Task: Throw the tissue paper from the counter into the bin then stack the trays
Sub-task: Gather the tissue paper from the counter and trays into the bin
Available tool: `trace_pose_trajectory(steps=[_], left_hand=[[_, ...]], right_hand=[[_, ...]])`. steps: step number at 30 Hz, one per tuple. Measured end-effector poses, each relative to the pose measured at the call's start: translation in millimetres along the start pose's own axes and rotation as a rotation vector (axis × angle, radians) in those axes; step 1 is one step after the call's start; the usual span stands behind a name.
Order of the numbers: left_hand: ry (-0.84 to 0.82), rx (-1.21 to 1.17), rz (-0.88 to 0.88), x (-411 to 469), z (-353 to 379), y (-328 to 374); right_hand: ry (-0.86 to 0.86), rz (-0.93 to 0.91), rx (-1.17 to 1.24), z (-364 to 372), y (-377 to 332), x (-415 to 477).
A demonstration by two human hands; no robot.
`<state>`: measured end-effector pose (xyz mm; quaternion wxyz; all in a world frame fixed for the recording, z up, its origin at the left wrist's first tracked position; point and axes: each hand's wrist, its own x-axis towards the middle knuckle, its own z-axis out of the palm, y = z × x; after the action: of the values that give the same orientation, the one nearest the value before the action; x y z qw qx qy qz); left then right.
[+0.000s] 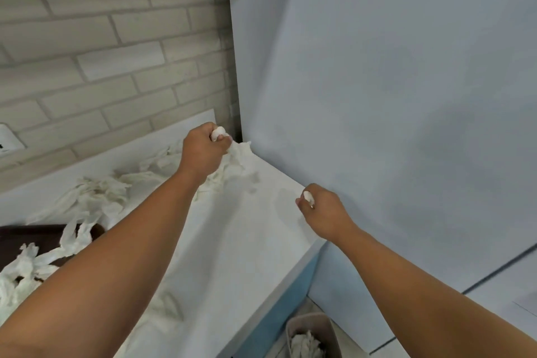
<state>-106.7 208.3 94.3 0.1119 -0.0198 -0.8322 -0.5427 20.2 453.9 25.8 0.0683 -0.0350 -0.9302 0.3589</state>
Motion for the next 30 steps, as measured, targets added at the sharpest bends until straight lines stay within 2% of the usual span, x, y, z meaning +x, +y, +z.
trace_pose_trajectory(steps=[4, 8, 14, 16, 19, 22, 27, 30], left_hand=[[-0.087, -0.053, -0.004, -50, 26, 28], [-0.147, 0.066, 0.018, -103, 63, 41], [-0.324, 0.103, -0.002, -190, 132, 43], [-0.354, 0.045, -0.006, -212, 151, 33], [-0.393, 0.043, -0.015, -241, 174, 12], [-0.428, 0.126, 0.021, -263, 196, -11], [-0.504, 0.195, -0.010, -289, 228, -60], [-0.540, 0.169, -0.104, -305, 242, -95]], right_hand=[[0.008, 0.027, 0.019, -31, 14, -32], [0.017, 0.110, 0.145, -57, 32, -69], [0.035, 0.198, 0.279, -84, 81, -129], [0.050, 0.251, 0.325, -87, 103, -148], [0.055, 0.320, 0.259, -84, 138, -169], [-0.026, 0.397, 0.163, -73, 168, -181], [-0.106, 0.492, 0.133, -38, 210, -202], [-0.165, 0.540, 0.087, -10, 237, -208]])
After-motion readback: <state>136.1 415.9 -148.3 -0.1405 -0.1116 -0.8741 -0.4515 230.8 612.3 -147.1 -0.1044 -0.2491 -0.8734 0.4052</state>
